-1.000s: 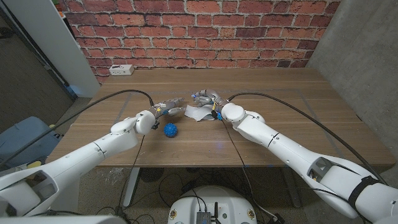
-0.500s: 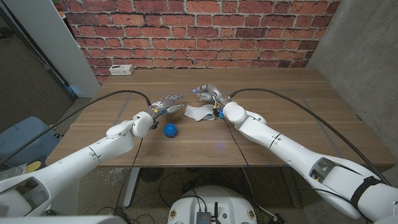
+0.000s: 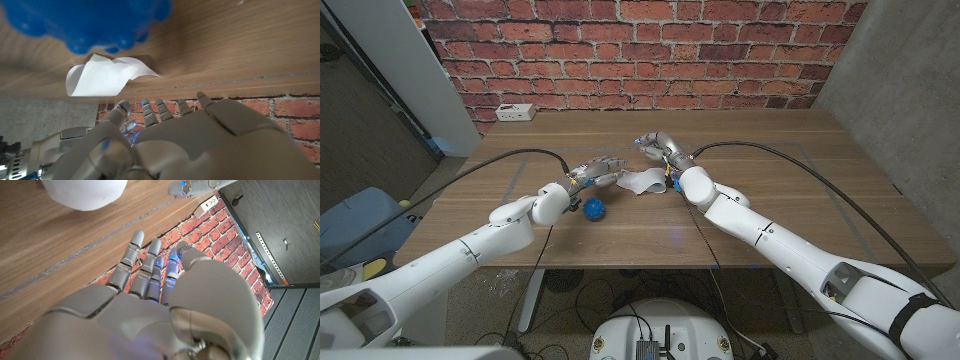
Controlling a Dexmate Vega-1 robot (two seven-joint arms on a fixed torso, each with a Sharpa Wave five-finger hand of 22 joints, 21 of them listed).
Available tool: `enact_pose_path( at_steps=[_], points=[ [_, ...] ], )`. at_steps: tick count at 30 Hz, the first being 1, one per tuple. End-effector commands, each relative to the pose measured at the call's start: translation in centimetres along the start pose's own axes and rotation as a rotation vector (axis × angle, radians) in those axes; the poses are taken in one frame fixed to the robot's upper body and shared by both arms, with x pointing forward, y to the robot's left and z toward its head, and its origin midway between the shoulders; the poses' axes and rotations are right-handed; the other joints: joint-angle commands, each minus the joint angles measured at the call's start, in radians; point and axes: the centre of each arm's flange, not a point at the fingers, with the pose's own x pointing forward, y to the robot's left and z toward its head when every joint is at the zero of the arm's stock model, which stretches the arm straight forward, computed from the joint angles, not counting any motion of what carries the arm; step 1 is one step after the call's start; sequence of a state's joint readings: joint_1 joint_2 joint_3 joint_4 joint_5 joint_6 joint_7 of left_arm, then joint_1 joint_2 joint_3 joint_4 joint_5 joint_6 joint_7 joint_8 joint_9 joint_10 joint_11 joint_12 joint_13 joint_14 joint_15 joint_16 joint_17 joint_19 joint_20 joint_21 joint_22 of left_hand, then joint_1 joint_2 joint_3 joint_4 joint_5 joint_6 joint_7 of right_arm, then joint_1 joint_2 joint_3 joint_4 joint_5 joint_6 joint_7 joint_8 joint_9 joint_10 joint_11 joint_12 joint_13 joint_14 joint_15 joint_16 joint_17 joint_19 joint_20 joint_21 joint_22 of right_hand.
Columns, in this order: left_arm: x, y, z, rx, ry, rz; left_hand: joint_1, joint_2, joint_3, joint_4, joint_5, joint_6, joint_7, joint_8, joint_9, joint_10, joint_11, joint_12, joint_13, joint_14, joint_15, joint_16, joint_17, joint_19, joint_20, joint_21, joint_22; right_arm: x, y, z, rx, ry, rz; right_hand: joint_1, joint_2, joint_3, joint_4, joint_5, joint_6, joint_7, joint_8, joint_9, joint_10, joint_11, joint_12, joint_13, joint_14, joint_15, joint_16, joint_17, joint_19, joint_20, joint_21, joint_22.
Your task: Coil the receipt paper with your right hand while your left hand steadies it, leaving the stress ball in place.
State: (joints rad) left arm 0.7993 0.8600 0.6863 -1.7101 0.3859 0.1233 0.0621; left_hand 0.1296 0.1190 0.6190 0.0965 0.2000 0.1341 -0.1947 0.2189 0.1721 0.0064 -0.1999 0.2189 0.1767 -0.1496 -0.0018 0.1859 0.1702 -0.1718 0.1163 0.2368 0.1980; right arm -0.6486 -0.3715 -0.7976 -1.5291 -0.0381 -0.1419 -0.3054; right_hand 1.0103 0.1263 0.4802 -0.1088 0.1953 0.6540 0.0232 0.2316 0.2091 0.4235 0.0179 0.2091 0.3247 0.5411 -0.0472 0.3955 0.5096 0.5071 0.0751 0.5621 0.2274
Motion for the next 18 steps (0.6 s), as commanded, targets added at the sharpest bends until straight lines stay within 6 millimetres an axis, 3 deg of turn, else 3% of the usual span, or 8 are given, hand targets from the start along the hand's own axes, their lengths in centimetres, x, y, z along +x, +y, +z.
enact_pose_path(
  at_steps=[1, 9, 13, 18],
  points=[
    [0.2, -1.5, 1.8, -0.014, -0.088, -0.096, 0.008, 0.061, 0.006, 0.005, 0.004, 0.005, 0.0, 0.001, 0.001, 0.014, -0.002, 0.006, 0.002, -0.002, 0.002, 0.001, 0.006, -0.033, 0.005, 0.002, 0.002, -1.2, -0.9, 0.1, -0.015, -0.001, -0.086, -0.013, 0.004, 0.01, 0.004, -0.007, 0.005, -0.002, -0.003, 0.001, 0.008, -0.004, 0.003, 0.0, -0.005, -0.059, -0.003, 0.001, -0.005, -0.002, 0.006, -0.002],
    [0.6, -2.0, 2.5, -0.012, -0.117, -0.156, -0.005, 0.06, 0.013, 0.035, 0.007, 0.036, 0.009, -0.003, 0.001, 0.065, 0.002, 0.015, 0.002, 0.005, 0.006, 0.005, 0.009, -0.033, 0.007, 0.003, 0.004, -1.6, -1.0, 0.0, -0.006, 0.001, -0.115, -0.023, 0.006, 0.011, 0.008, -0.007, 0.005, -0.003, -0.004, 0.0, 0.008, -0.008, 0.002, -0.003, -0.003, -0.06, -0.007, 0.0, -0.008, -0.003, 0.008, -0.006],
    [0.6, -2.0, 2.7, 0.007, -0.107, -0.176, -0.019, 0.047, 0.021, 0.059, 0.009, 0.096, 0.029, -0.004, 0.001, 0.146, 0.042, 0.026, 0.002, 0.023, 0.006, 0.007, 0.006, -0.032, 0.006, 0.003, 0.004, -1.7, -1.0, 0.0, -0.004, -0.003, -0.125, -0.027, 0.007, 0.011, 0.01, -0.007, 0.004, -0.004, -0.006, 0.0, 0.009, -0.007, 0.002, -0.004, -0.003, -0.06, -0.009, -0.001, -0.008, -0.003, 0.009, -0.007],
    [0.8, -1.8, 2.8, 0.052, -0.082, -0.191, -0.035, 0.032, 0.021, 0.066, 0.009, 0.172, 0.059, 0.003, 0.001, 0.215, 0.08, 0.033, 0.003, 0.04, 0.004, 0.009, 0.005, -0.029, 0.004, 0.005, 0.004, -1.7, -1.0, 0.0, -0.003, -0.008, -0.132, -0.032, 0.007, 0.013, 0.011, -0.007, 0.002, -0.004, -0.007, 0.0, 0.01, -0.007, 0.002, -0.005, -0.002, -0.062, -0.012, -0.002, -0.009, -0.003, 0.01, -0.009]
  ],
)
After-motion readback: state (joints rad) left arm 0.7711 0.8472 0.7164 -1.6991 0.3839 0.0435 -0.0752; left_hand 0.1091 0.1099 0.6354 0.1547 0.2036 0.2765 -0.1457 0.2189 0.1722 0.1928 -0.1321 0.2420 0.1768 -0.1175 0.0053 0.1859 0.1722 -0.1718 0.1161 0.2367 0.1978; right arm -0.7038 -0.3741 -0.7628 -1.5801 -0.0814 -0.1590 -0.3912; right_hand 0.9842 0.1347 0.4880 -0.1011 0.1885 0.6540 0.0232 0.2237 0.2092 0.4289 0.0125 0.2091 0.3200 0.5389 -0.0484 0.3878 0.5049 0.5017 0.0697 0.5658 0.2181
